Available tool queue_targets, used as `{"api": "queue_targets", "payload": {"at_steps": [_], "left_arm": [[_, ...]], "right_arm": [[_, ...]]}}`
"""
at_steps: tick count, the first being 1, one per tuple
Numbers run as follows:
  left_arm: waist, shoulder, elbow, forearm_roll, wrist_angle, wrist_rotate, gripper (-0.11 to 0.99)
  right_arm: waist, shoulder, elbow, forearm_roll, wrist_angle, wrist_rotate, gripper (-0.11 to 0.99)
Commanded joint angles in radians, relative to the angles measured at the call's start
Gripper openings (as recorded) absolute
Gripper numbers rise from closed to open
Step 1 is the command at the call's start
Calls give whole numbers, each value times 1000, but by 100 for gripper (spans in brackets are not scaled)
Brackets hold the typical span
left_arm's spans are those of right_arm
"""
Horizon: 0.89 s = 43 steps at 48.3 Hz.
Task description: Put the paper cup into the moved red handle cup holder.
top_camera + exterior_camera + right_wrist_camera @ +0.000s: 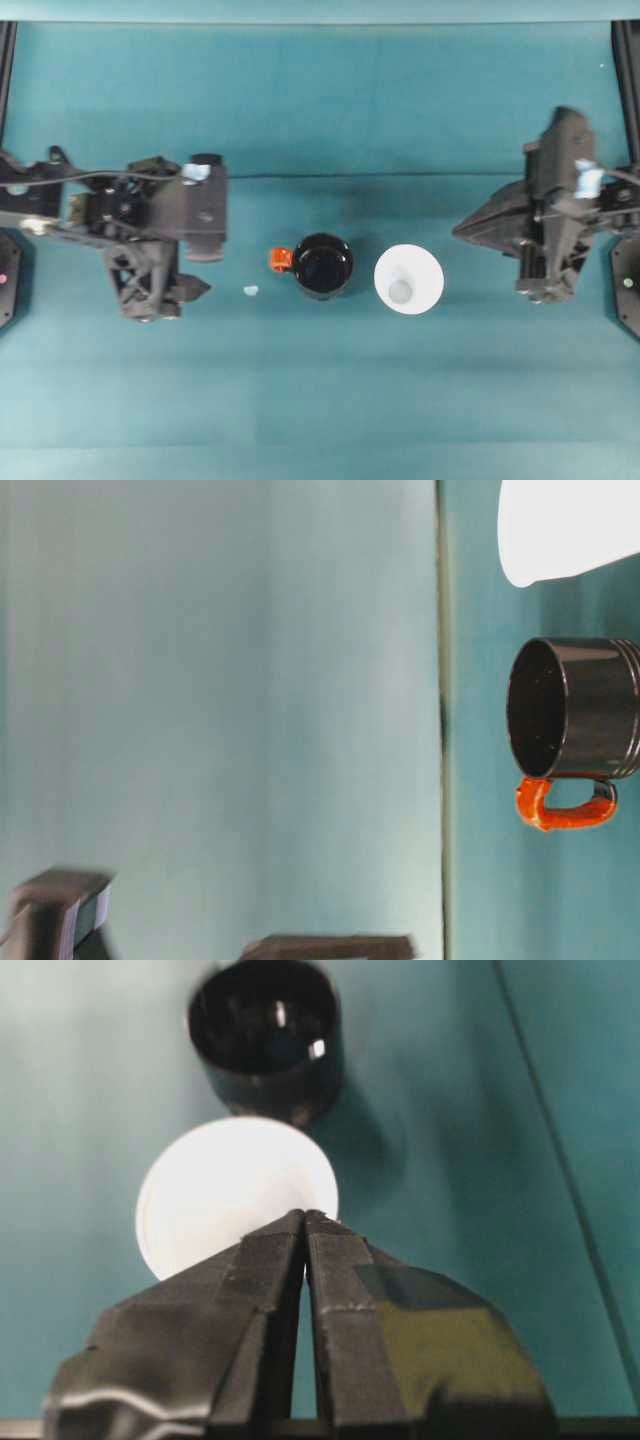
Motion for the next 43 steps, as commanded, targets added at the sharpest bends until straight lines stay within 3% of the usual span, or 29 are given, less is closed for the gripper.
{"api": "queue_targets", "payload": {"at_steps": [1,17,24,30,38,43], "left_arm": [[-5,-51,0,3,-8,-5,96],[-6,-69,3,3,-9,-2,96],[-6,-67,5,3,-9,-3,96],[-6,-66,8,3,-15,-5,96],[-6,-66,18,3,-32,-14,96],[-6,-63,25,3,-44,-20,96]], "right_arm": [[0,37,-54,2,31,8,-6],[-5,140,-137,2,58,8,1],[-3,192,-179,6,97,8,10],[-5,250,-230,23,172,8,33],[2,333,-285,23,276,8,82],[6,387,-310,26,313,8,98]]}}
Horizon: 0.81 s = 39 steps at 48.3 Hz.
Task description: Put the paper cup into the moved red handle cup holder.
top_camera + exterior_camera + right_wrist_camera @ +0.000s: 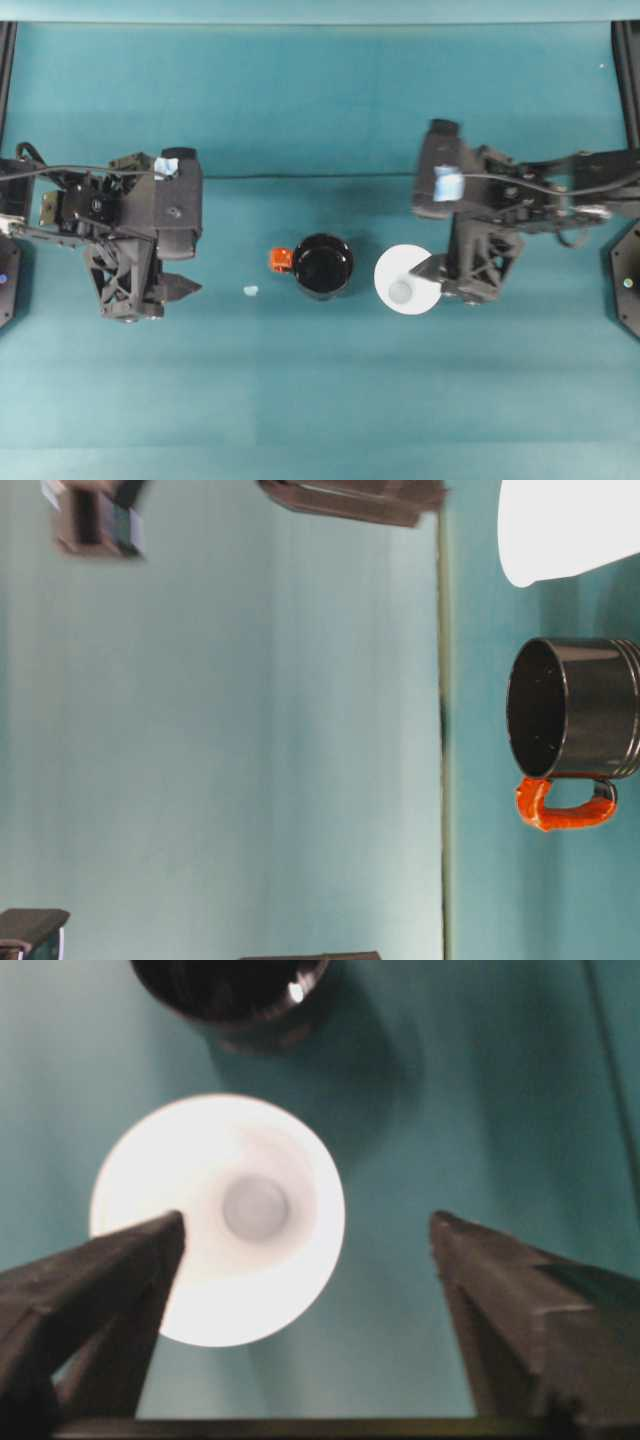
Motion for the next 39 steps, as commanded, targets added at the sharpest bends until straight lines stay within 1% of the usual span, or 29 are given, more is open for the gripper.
{"api": "queue_targets", "payload": {"at_steps": [1,9,17,24,30,32,34,39], "left_arm": [[-2,-8,-6,3,-17,-5,96],[-2,-2,2,3,-35,-26,96],[-2,0,5,3,-52,-43,96],[-2,3,8,3,-61,-43,96],[-2,3,8,3,-63,-44,96],[-2,2,9,3,-63,-44,96],[-2,2,9,3,-63,-44,96],[-2,8,11,3,-63,-44,96]], "right_arm": [[9,38,-38,5,25,8,99],[25,124,-61,6,48,9,97],[25,176,-72,6,44,8,97],[15,195,-72,5,43,8,96],[15,196,-72,5,43,9,93],[15,196,-72,5,43,9,88],[15,196,-72,5,48,9,81],[17,196,-72,6,51,9,53]]}}
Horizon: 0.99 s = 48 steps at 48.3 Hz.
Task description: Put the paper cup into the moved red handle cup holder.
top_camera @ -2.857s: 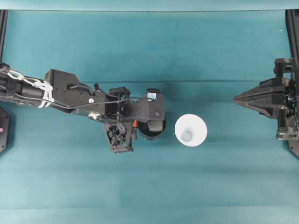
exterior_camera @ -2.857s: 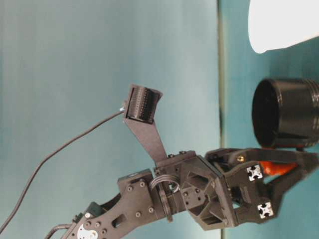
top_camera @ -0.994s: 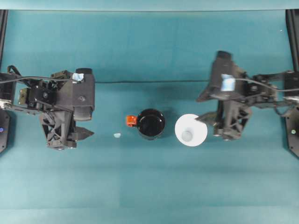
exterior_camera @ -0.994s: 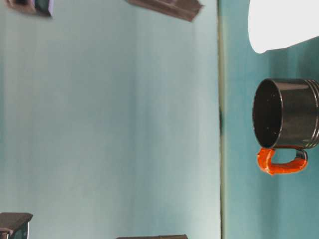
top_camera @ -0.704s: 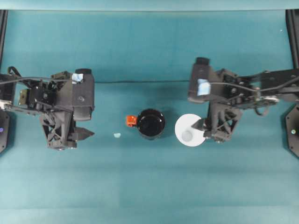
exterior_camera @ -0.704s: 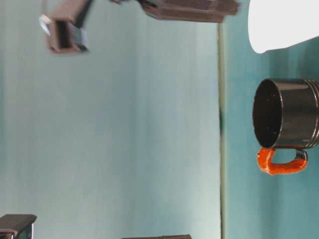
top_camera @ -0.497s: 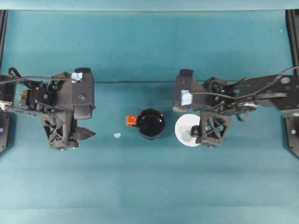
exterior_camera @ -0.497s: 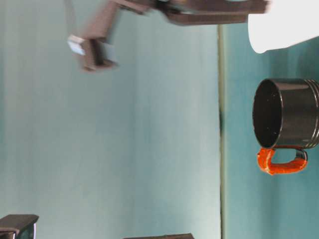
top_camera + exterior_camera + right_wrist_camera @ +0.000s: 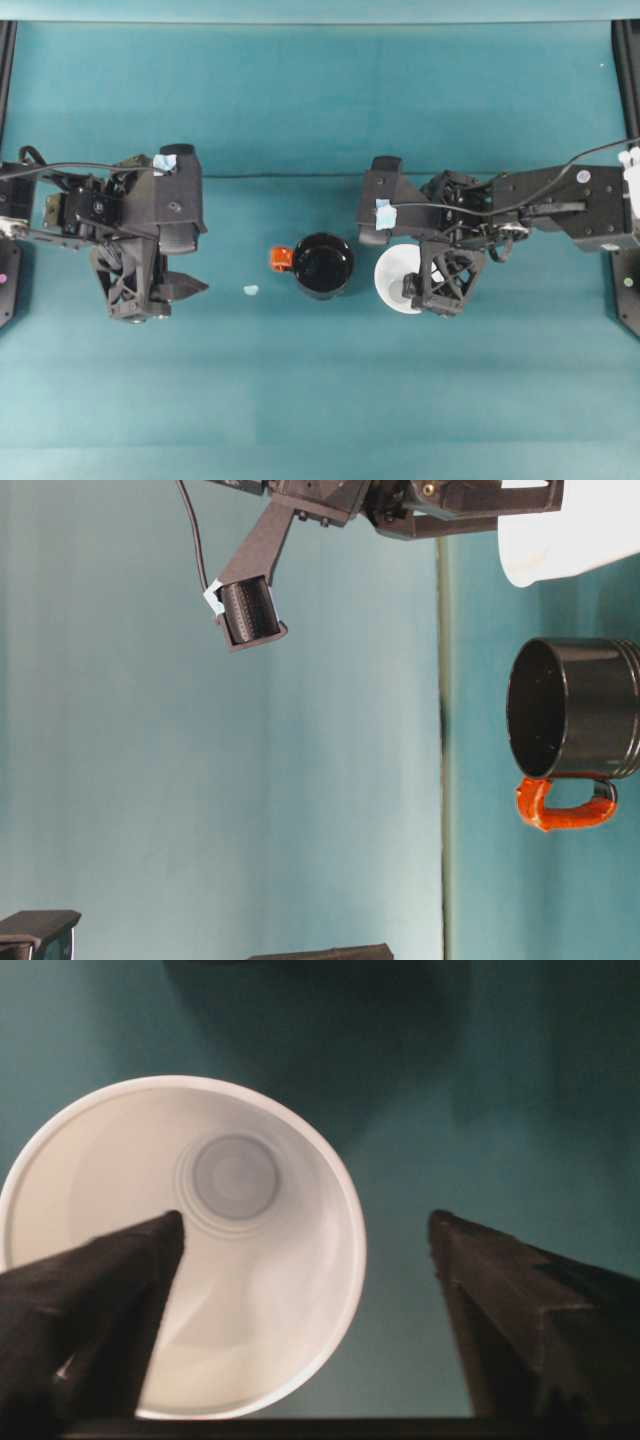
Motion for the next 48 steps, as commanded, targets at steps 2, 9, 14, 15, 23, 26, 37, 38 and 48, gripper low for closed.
{"api": "queue_targets", "payload": {"at_steps": [2,9,14,15,23,26,37,38,48], "left_arm": [[-2,0,-9,3,-6,-2,96],[-2,9,-14,3,-8,-2,96],[-2,9,-15,3,-8,-2,96],[-2,9,-15,3,-8,-2,96],[-2,9,-12,3,-8,-2,96],[-2,9,-12,3,-8,-3,96],[-2,11,-15,3,-8,-3,96],[-2,11,-15,3,-8,-3,96],[-2,11,-15,3,-8,-3,96]], "right_arm": [[6,-5,-14,5,3,9,40],[17,-3,-17,5,3,8,6],[21,-3,-15,5,3,9,-6],[21,-3,-15,5,5,8,-8],[23,-5,-17,14,9,8,-11],[25,-9,-23,20,35,8,-11],[-3,-81,-147,15,247,-2,-11],[-8,-87,-161,15,264,-2,-11],[-43,-92,-322,15,325,-2,-11]]}}
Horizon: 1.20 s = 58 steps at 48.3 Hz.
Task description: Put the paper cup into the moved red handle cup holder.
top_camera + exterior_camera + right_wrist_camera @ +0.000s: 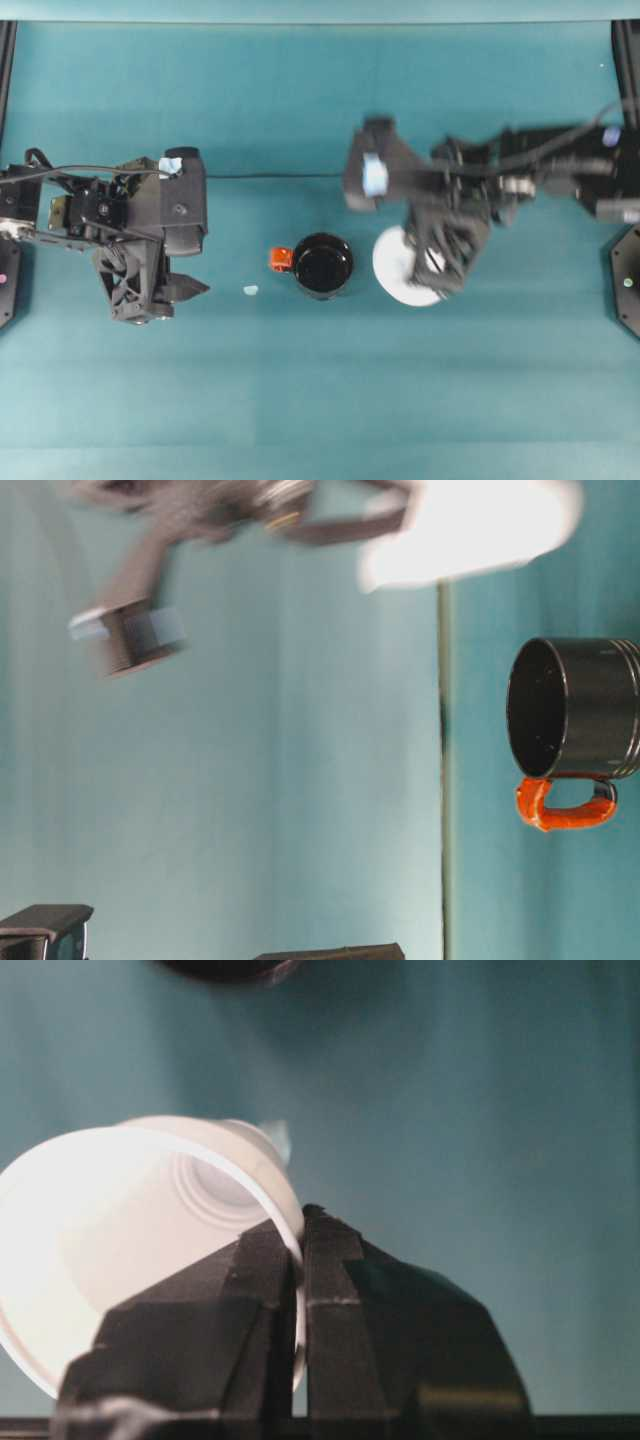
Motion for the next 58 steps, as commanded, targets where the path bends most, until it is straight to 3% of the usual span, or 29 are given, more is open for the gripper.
{"api": "queue_targets", "payload": {"at_steps": [1,15,38,47,58], "left_arm": [[-2,-5,-14,2,-6,-2,96],[-5,-5,-12,2,-6,-2,96],[-5,-3,-2,2,-29,-2,96],[-5,3,0,2,-54,-2,96],[-5,12,-2,2,-60,-2,96]], "right_arm": [[0,-6,-87,0,5,-2,-11],[0,112,-212,-3,-8,-5,-11],[0,284,-222,-3,-114,-9,-11],[2,330,-224,-34,-107,-40,-11],[6,351,-225,-35,-103,-64,-11]]}}
